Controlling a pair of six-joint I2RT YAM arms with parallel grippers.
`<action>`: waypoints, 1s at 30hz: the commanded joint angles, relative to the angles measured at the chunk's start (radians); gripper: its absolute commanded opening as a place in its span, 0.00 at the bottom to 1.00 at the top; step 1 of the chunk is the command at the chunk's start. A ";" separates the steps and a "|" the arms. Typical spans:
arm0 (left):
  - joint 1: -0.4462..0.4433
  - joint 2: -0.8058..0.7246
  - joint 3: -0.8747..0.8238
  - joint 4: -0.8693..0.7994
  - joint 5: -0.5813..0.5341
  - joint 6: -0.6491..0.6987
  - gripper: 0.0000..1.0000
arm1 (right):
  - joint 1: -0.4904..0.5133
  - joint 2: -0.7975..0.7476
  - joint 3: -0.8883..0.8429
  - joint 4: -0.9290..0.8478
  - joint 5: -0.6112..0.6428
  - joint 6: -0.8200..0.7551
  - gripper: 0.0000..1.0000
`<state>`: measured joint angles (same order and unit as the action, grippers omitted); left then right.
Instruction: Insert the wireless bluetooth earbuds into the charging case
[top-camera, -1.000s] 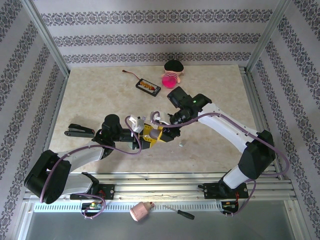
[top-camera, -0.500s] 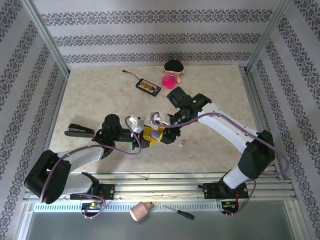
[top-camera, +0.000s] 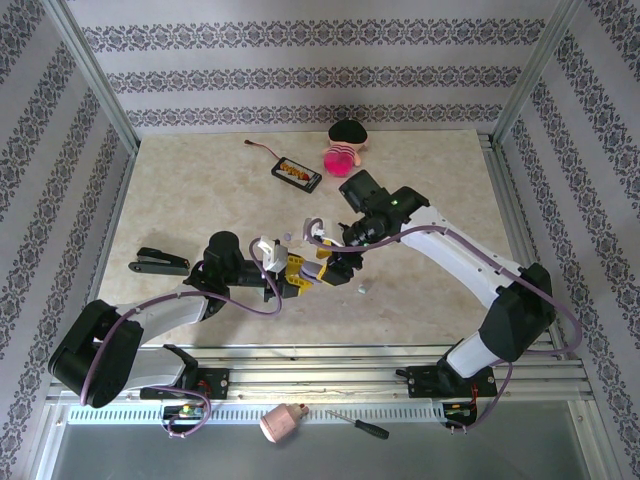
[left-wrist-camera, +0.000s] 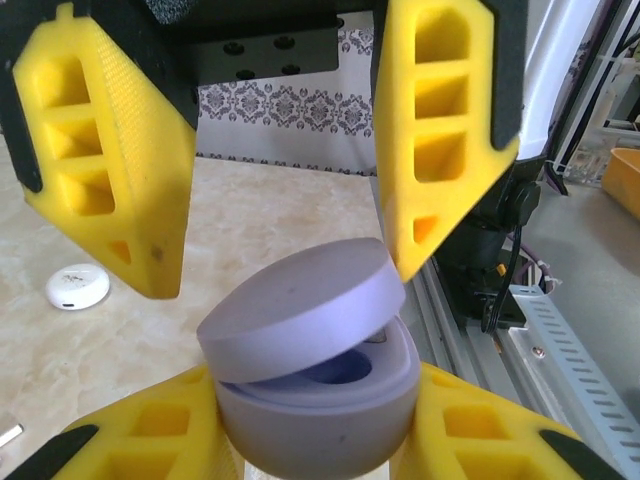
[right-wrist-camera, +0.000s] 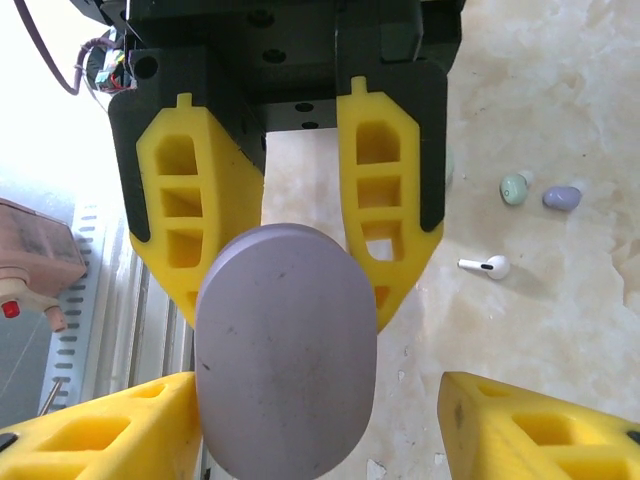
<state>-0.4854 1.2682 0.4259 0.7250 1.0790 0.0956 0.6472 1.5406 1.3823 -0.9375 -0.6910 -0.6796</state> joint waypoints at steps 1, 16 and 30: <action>-0.016 -0.015 -0.011 0.030 0.029 0.066 0.19 | -0.023 -0.033 -0.011 0.048 0.015 0.037 0.62; 0.009 -0.012 -0.032 0.075 -0.117 0.077 0.12 | -0.040 -0.153 -0.068 0.152 -0.043 0.123 0.75; 0.275 0.033 -0.023 0.265 -0.103 -0.018 0.14 | -0.054 -0.257 -0.313 0.673 0.360 0.741 0.98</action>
<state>-0.2508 1.2922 0.3965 0.8997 0.9604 0.0998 0.6037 1.2903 1.1332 -0.4294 -0.4763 -0.1272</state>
